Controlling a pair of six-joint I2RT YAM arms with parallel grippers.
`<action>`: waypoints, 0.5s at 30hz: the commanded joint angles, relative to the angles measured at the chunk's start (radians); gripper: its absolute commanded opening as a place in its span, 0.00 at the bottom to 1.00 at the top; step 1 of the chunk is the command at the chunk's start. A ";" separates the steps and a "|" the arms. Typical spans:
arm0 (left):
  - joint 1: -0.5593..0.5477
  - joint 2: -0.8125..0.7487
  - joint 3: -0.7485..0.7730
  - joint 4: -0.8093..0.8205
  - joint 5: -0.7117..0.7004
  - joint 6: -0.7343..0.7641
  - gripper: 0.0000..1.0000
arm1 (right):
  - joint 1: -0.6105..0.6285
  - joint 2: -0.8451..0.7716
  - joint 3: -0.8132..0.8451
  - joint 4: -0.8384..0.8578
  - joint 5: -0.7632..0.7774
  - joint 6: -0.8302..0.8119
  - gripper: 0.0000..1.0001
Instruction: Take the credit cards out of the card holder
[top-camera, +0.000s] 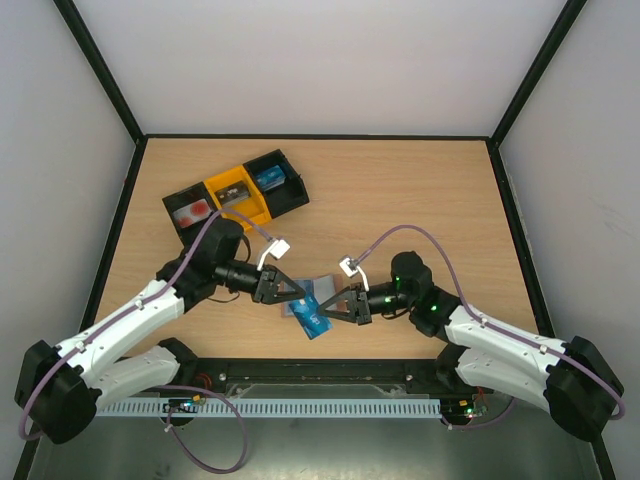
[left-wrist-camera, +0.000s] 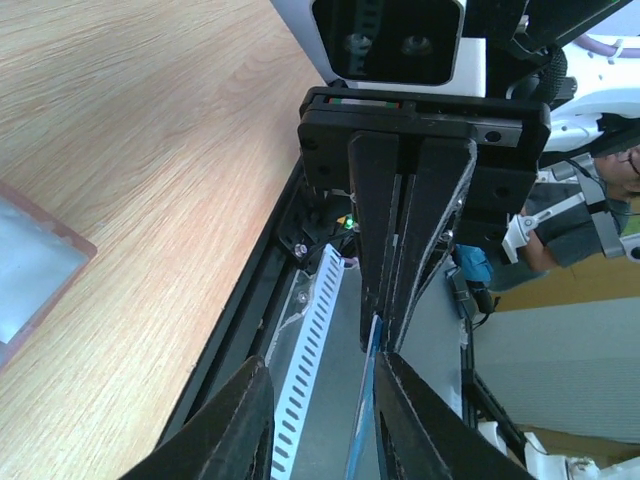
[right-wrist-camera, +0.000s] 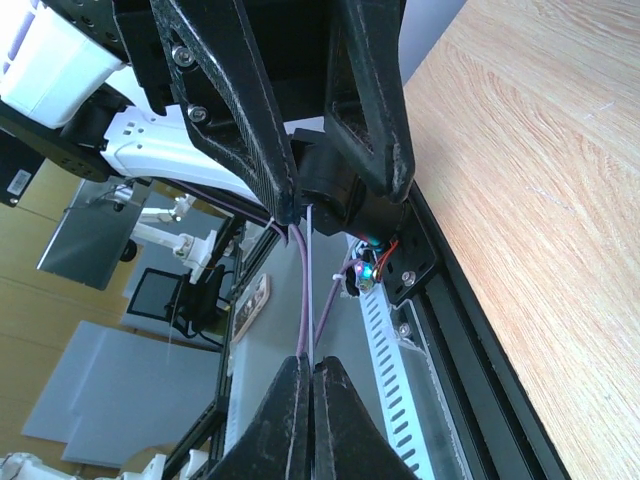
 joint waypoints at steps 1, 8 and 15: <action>0.002 -0.022 -0.016 0.053 0.057 -0.028 0.30 | -0.001 -0.006 0.038 0.013 -0.014 -0.015 0.02; 0.000 -0.031 -0.031 0.095 0.074 -0.063 0.32 | -0.001 -0.017 0.034 0.014 -0.013 -0.008 0.02; -0.011 -0.031 -0.039 0.105 0.074 -0.077 0.28 | -0.002 -0.029 0.033 0.006 -0.003 -0.005 0.02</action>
